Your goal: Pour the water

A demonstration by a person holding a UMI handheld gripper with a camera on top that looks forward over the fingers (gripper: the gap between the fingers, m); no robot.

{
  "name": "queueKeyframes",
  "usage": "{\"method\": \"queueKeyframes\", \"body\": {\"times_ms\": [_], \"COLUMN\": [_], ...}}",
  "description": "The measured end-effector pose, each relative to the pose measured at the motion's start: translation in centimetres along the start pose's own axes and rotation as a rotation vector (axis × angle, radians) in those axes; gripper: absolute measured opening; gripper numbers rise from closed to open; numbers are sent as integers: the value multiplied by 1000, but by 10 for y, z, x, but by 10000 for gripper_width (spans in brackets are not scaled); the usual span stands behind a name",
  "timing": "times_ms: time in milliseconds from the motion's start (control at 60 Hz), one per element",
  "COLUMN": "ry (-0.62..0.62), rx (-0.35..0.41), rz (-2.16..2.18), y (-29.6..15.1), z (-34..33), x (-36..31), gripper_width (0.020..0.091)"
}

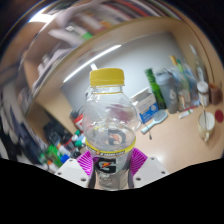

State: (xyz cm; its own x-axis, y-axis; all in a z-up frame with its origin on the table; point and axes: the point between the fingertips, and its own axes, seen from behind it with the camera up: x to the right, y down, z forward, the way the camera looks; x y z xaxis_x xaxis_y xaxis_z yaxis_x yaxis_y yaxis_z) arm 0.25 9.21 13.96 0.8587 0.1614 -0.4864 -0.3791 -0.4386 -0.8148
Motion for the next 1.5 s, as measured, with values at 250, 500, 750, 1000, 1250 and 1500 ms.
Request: {"method": "queueKeyframes", "body": {"times_ms": [250, 500, 750, 1000, 1250, 1500], "ry": [-18, -223, -362, -380, -203, 62], "rx": [-33, -5, 72, 98, 48, 492], "rz": [917, 1617, 1853, 1894, 1073, 31], "y": [-55, -85, -136, -152, -193, -415], "z": [5, 9, 3, 0, -43, -167], "x": [119, 140, 151, 163, 136, 210], "gripper_width": [441, 442, 441, 444, 441, 447]}}
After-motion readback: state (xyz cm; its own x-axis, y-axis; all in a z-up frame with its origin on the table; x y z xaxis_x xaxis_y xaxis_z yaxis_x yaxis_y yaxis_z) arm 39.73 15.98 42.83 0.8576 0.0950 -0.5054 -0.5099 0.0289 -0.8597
